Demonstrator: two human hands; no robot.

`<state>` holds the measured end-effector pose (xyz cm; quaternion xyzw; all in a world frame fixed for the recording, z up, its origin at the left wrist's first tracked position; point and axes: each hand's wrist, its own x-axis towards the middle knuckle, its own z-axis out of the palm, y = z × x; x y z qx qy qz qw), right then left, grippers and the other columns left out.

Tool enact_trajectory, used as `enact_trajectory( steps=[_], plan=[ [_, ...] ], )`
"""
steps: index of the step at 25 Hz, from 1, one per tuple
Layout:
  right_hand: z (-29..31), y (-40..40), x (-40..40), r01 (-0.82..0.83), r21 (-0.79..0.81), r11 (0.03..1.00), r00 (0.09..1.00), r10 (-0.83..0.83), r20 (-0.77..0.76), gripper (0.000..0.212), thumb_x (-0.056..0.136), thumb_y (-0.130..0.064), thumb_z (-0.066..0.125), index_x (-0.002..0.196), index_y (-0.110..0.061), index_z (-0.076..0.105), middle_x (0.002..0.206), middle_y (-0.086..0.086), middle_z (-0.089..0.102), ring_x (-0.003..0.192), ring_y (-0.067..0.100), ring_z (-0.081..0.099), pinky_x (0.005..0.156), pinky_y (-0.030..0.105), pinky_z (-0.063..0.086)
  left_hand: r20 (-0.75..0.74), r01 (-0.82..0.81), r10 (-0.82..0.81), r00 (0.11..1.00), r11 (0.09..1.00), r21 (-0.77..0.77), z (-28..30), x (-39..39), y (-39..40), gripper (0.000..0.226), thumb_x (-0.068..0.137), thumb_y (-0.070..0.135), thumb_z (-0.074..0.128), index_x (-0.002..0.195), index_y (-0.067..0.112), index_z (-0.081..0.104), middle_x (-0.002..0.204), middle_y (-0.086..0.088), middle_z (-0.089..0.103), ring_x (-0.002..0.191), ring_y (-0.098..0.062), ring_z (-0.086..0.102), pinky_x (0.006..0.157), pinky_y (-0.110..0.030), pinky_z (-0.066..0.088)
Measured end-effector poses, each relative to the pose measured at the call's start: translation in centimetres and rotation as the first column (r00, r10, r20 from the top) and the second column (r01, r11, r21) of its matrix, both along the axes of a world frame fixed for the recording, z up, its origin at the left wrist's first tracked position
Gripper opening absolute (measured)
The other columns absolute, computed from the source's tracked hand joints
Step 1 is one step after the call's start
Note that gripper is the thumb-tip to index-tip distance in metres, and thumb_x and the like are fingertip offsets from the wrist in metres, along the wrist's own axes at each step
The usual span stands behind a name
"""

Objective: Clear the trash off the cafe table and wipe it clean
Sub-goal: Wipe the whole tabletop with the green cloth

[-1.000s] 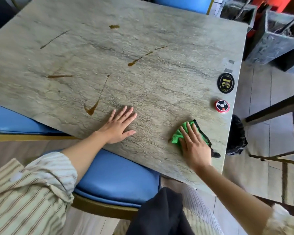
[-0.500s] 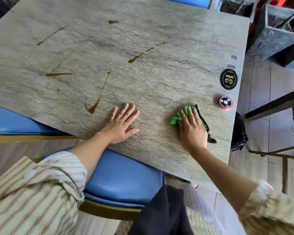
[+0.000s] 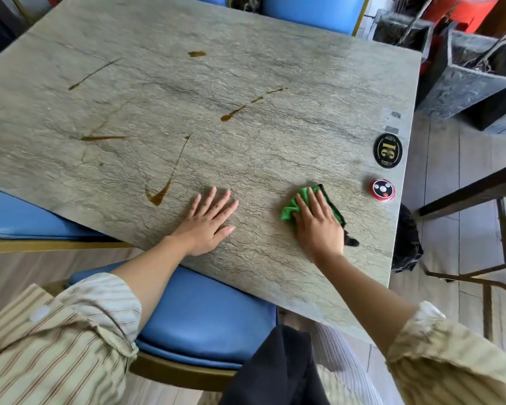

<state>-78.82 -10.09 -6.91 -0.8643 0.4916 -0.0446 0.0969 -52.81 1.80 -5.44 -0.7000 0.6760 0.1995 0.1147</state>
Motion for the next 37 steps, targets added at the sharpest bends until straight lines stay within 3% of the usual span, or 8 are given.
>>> enact_trajectory(
  steps=[5,9,13,19,24,28,34,37],
  plan=[
    [-0.3,7.7,-7.1,-0.292,-0.093,0.952,0.956,0.294,0.006,0.053,0.101,-0.044,0.031,0.143,-0.014,0.043,0.153,0.009,0.033,0.145,0.027,0.021,0.11,0.046,0.036,0.009,-0.019,0.019,1.0,0.998,0.055,0.7,-0.6,-0.2,0.061,0.098,0.053,0.008,0.144,0.034,-0.028,0.148,0.008,-0.042,0.131,-0.02,-0.046,0.109,-0.047,-0.027],
    [-0.5,9.5,-2.6,-0.502,-0.132,0.855,0.862,0.507,0.007,0.051,0.102,-0.041,0.032,0.144,-0.013,0.04,0.153,0.01,0.033,0.144,0.029,0.024,0.114,0.044,0.03,0.0,-0.046,0.046,0.999,0.995,0.089,1.0,-0.9,-0.4,0.061,0.099,0.052,0.011,0.145,0.035,-0.025,0.149,0.007,-0.04,0.133,-0.021,-0.043,0.113,-0.049,-0.021],
    [-0.6,7.5,-0.1,-0.454,-0.039,0.89,0.891,0.454,-0.008,0.052,0.1,-0.042,0.031,0.145,-0.016,0.039,0.152,0.008,0.034,0.144,0.028,0.024,0.113,0.045,0.032,-0.007,-0.077,0.078,0.997,0.993,0.088,1.1,-1.0,-0.3,0.062,0.099,0.053,0.015,0.146,0.037,-0.021,0.151,0.005,-0.036,0.136,-0.02,-0.038,0.116,-0.047,-0.017],
    [-0.4,3.9,-9.2,-0.241,-0.08,0.967,0.968,0.245,0.046,0.048,0.099,-0.039,0.04,0.14,-0.015,0.047,0.15,0.008,0.039,0.143,0.026,0.028,0.109,0.045,0.038,-0.02,-0.089,0.091,0.996,0.992,0.091,1.4,-0.7,-0.1,0.063,0.098,0.055,0.019,0.146,0.04,-0.018,0.152,0.007,-0.033,0.139,-0.017,-0.034,0.115,-0.039,-0.016],
    [-0.5,6.9,-8.4,-0.604,-0.149,0.783,0.786,0.616,0.05,0.048,0.1,-0.04,0.037,0.142,-0.016,0.045,0.151,0.008,0.036,0.143,0.028,0.028,0.113,0.044,0.033,0.001,-0.048,0.048,0.999,0.997,0.058,1.8,-0.2,-0.4,0.061,0.098,0.054,0.02,0.149,0.039,-0.01,0.156,0.007,-0.024,0.144,-0.018,-0.023,0.118,-0.044,-0.005],
    [-1.5,9.4,-0.4,-0.686,-0.147,0.712,0.719,0.695,0.015,0.05,0.097,-0.037,0.046,0.143,-0.016,0.043,0.153,0.01,0.033,0.143,0.03,0.026,0.115,0.043,0.029,0.03,0.076,-0.075,0.997,0.997,-0.023,2.6,2.4,-0.9,0.055,0.102,0.041,0.027,0.152,0.033,0.005,0.16,0.011,-0.003,0.148,-0.016,0.0,0.117,-0.046,0.011],
    [-1.3,8.8,10.9,-0.604,-0.108,0.79,0.794,0.608,0.008,0.053,0.096,-0.04,0.045,0.143,-0.018,0.043,0.151,0.009,0.036,0.142,0.029,0.03,0.115,0.042,0.03,-0.038,-0.088,0.081,0.996,0.955,-0.284,1.7,9.0,0.4,0.053,0.097,0.03,0.035,0.148,0.02,0.028,0.159,0.001,0.016,0.148,-0.018,0.003,0.115,-0.048,0.015],
    [-0.9,5.4,13.0,-0.386,-0.068,0.92,0.922,0.387,0.001,0.054,0.095,-0.04,0.048,0.144,-0.019,0.041,0.152,0.007,0.035,0.143,0.027,0.026,0.112,0.044,0.034,-0.018,-0.019,0.014,1.0,0.927,-0.375,1.0,13.2,2.1,0.054,0.096,0.036,0.032,0.146,0.017,0.033,0.158,-0.001,0.019,0.148,-0.019,0.004,0.115,-0.05,0.013]
  ],
)
